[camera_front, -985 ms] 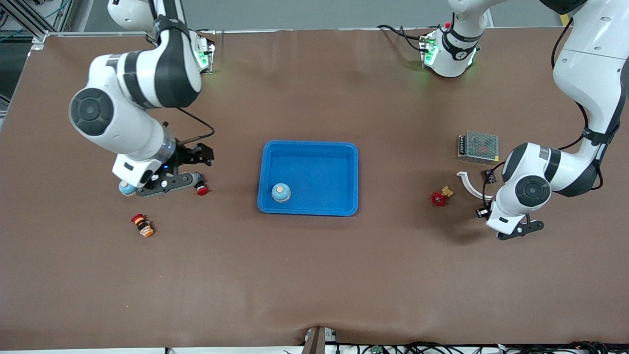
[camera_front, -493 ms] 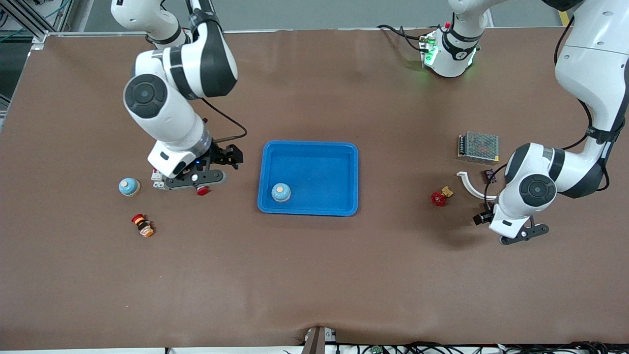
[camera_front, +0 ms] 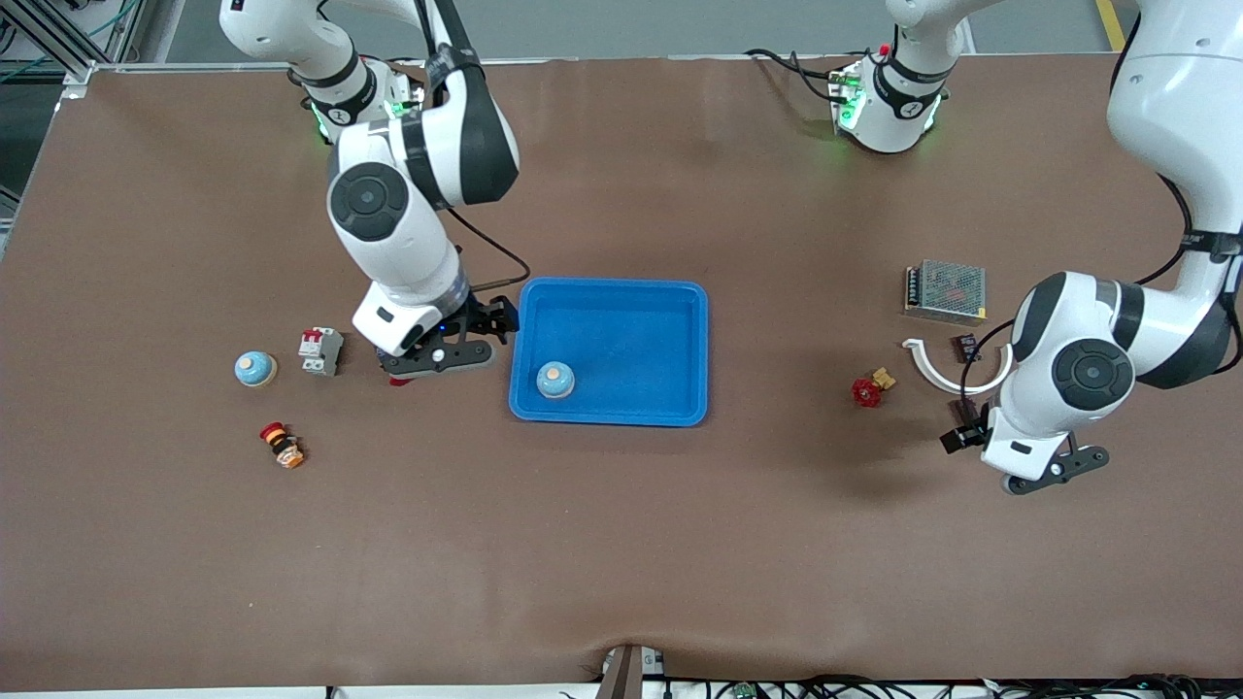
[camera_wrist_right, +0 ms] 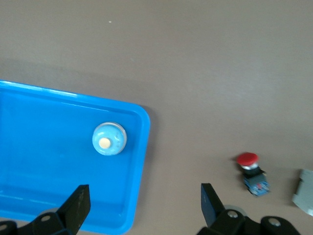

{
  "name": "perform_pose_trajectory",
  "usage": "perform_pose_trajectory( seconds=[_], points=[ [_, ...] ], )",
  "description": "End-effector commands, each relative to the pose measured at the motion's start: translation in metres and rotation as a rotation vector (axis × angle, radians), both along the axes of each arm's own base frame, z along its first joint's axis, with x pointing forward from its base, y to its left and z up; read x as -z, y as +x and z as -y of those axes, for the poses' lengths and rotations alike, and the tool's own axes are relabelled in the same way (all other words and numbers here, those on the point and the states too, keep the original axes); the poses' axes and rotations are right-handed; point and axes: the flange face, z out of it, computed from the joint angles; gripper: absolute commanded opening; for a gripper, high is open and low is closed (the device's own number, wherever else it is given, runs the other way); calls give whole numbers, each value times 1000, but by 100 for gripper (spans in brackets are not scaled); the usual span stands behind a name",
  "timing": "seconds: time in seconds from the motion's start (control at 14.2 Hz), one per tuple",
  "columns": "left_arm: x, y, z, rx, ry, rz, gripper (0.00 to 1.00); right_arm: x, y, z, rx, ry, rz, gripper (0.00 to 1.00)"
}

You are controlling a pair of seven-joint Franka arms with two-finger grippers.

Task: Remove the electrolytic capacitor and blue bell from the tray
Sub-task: 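Release the capacitor by the arch while the right gripper releases the bell, then move the right gripper to the second bell while the left gripper withdraws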

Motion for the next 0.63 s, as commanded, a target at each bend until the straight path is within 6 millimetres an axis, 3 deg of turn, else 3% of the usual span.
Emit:
perform_pose_trajectory(
  seconds=[0.0,0.21,0.56],
  points=[
    [-55,-6,14,-19,0,-18,100,25,-5,-3,24,31,18,100],
    [-107,-11,29,3,1,-43,100,31,-8,-6,31,46,12,100],
    [-177,-17,28,90,-39,-41,100,59,-12,-25,44,59,14,100]
  ],
)
